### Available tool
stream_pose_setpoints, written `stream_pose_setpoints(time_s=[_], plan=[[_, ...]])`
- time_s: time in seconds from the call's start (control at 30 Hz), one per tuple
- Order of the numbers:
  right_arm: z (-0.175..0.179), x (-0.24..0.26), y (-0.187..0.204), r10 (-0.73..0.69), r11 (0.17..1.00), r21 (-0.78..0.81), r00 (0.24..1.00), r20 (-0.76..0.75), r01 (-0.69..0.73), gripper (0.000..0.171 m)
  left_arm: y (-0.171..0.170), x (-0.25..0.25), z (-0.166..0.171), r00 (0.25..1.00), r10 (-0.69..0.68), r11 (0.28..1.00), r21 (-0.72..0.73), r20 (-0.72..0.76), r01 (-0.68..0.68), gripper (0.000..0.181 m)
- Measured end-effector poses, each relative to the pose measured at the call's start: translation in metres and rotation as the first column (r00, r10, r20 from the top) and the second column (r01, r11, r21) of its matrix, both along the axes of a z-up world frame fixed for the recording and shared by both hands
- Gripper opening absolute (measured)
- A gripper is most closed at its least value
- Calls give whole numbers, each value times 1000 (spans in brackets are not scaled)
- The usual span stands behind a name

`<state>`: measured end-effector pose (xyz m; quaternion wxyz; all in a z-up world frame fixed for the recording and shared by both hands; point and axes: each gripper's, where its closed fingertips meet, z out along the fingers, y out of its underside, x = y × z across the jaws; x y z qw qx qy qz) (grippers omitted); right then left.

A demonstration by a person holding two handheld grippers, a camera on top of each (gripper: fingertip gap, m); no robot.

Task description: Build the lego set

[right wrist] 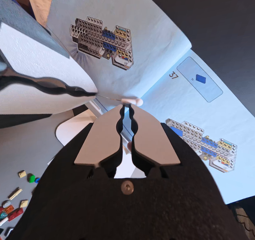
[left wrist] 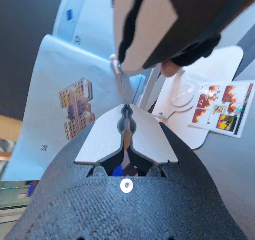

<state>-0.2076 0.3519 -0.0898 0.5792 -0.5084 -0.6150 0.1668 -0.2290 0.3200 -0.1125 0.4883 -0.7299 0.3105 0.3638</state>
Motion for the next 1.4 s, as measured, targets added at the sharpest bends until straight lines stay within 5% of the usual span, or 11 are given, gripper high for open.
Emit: stream_pose_setpoints(time_s=[0.07,0.27,0.5,0.7,0.8,0.97,1.2,1.4], plan=[[-1,1,1,9,1000,-5,1000,-6,-9,7,3,-1,0,990,-3,999,-36,-141,-2,2],[1,28,12,16,990,-137,992,-124,-33,11,3,0,-3,974,-74,975,-221,-212,26,5],[13,83,37,-139,985,-126,977,-163,119,17,-19,15,17,981,-133,984,-99,140,148,23],[36,130,91,-380,913,-258,889,-257,315,54,-24,-36,10,851,-71,997,73,520,38,38],[25,131,106,-417,861,-409,880,-229,302,71,-20,-44,14,844,-88,993,109,528,36,25],[21,128,119,-459,847,-415,851,-254,333,77,-8,-52,8,853,-69,997,53,518,48,45],[17,127,107,-434,870,-367,864,-256,328,72,-18,-60,21,825,-120,985,173,553,27,42],[31,127,85,-399,909,-243,878,-265,340,65,-35,-94,39,712,-154,953,294,685,-78,46]])
